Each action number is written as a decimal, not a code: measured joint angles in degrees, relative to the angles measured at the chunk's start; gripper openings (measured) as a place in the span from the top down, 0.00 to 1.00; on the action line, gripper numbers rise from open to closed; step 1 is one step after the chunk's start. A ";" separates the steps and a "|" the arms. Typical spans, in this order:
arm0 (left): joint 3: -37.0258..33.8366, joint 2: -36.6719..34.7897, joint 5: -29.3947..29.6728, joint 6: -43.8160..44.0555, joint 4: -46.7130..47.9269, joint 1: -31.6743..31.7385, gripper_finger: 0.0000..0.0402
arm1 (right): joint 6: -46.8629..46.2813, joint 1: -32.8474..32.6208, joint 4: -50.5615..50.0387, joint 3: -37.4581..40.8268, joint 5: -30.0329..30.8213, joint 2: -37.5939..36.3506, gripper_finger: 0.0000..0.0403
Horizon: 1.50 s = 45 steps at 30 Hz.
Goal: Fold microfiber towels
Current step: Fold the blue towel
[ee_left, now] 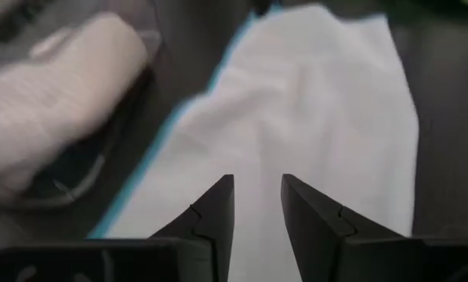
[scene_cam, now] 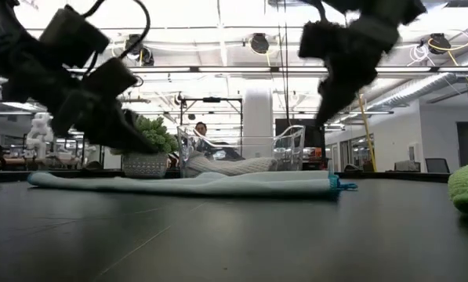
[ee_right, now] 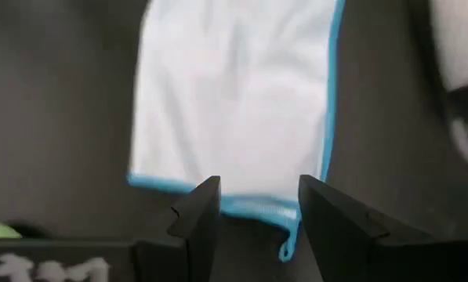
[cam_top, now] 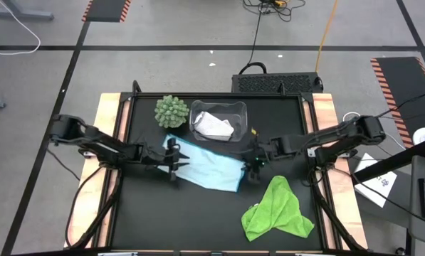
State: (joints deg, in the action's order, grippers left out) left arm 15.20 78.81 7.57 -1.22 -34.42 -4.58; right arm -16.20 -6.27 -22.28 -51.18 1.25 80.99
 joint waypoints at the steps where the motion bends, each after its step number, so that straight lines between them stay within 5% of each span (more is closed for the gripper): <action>1: 0.62 -1.17 0.56 -0.03 1.06 0.00 0.73 | 0.80 -0.50 1.39 1.80 0.13 0.05 0.60; 6: 6.20 -4.54 1.62 0.06 10.36 -0.63 0.73 | 2.82 -2.74 10.57 9.60 4.13 0.68 0.60; 12: 13.32 0.30 2.10 -1.10 16.69 -6.94 0.73 | 6.62 -3.61 14.34 12.41 9.25 0.69 0.60; 18: 25.67 12.82 3.71 -4.53 21.52 -12.61 0.67 | 8.98 -3.11 14.38 13.26 12.00 0.70 0.60; 26: 46.66 29.99 17.76 -9.74 38.75 -13.86 0.43 | 8.82 -1.90 13.93 13.32 16.94 0.66 0.60; 34: 60.58 35.45 9.94 -7.66 46.17 -13.90 0.28 | 7.91 -0.12 14.17 15.62 19.71 0.63 0.60; 45: 63.57 40.81 4.27 -8.71 44.15 -12.56 0.42 | 5.94 1.82 23.40 24.42 19.62 -3.12 0.60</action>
State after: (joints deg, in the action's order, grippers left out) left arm 78.76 119.62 11.84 -9.94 9.73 -17.14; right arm -10.26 -4.45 1.13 -26.76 20.87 77.87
